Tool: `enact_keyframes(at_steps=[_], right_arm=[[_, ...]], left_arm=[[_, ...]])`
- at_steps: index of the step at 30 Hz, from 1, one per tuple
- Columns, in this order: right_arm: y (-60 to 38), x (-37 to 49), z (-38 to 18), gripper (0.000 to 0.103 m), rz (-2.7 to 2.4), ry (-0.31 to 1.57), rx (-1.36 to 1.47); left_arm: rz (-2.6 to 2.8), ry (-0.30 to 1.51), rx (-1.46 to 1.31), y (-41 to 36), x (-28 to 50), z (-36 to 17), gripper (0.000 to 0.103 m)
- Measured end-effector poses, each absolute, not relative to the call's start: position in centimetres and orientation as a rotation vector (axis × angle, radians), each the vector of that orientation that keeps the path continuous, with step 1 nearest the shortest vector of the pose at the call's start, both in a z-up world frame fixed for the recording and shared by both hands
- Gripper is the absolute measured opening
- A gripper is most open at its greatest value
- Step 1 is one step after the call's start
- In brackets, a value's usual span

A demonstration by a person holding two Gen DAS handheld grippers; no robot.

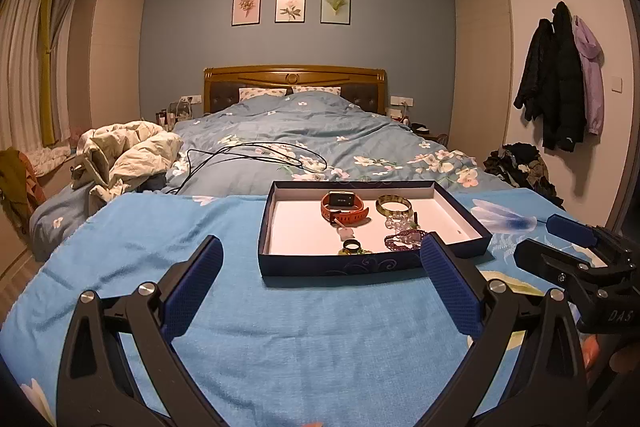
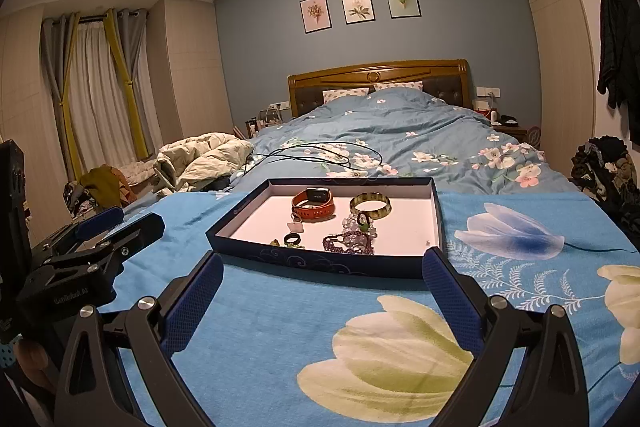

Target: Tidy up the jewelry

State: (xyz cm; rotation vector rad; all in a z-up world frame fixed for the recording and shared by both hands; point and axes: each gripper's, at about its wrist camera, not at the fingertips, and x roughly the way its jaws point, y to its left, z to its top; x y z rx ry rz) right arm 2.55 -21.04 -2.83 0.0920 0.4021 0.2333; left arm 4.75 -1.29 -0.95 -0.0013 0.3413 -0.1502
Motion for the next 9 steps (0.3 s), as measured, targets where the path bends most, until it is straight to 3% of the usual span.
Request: enact_keyframes(at_steps=[9], right_arm=[[-21.7,3.7,-3.3,0.096,0.211,0.442,0.056]], left_arm=[[-0.162,0.407,-0.009,-1.3,5.8,-1.8,0.097]])
